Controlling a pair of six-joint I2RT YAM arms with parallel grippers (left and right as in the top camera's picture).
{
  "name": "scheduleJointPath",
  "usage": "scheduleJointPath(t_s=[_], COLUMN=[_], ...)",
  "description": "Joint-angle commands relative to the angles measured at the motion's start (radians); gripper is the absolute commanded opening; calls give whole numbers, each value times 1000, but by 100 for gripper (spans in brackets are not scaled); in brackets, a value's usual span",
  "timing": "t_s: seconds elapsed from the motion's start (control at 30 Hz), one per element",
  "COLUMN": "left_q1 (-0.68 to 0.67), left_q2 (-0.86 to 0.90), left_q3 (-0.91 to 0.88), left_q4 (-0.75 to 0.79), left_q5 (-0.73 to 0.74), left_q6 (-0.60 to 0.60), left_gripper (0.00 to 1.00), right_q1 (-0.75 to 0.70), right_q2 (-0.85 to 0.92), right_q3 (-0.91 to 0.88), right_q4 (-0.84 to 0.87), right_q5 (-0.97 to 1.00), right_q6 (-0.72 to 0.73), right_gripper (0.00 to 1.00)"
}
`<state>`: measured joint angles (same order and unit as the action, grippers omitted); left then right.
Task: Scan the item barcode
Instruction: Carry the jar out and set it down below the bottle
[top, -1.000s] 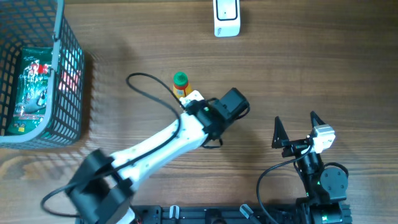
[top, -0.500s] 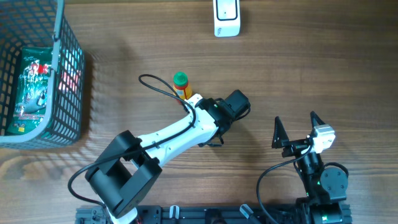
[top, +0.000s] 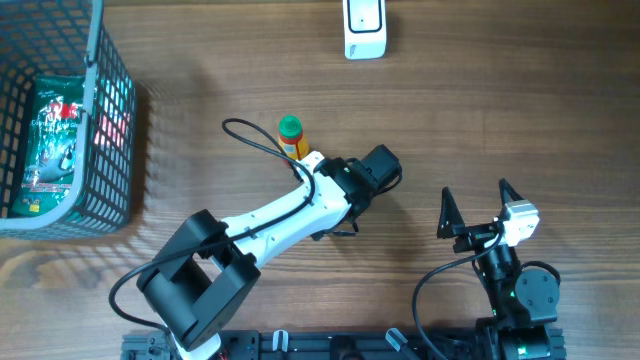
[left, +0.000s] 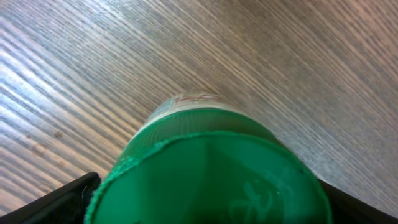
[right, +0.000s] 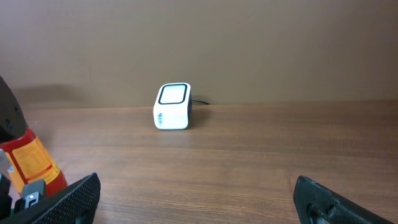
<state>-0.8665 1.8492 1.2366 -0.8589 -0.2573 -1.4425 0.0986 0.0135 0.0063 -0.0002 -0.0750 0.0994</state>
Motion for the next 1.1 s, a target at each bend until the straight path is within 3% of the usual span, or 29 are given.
scheduleJointPath(t_s=[0.0, 0.3, 0.57, 0.9, 1.07], left_q1=[5, 5, 6, 40, 152], left_q2=[-16, -91, -152, -371, -520], left_q3=[1, 1, 1, 1, 2], left_q4=[-36, -233, -285, -349, -353], left_q5=[-3, 5, -14, -118, -117], left_q6=[-1, -1, -1, 0, 166], left_gripper=[100, 100, 100, 100, 100], right_q1=[2, 2, 2, 2, 2], right_q2=[-9, -9, -9, -9, -9], right_q3=[-1, -1, -1, -1, -1], right_q4=[3, 3, 3, 3, 3], right_q5=[-12, -12, -12, -12, -12], right_q6=[-14, -14, -14, -15, -14], right_gripper=[100, 100, 99, 100, 100])
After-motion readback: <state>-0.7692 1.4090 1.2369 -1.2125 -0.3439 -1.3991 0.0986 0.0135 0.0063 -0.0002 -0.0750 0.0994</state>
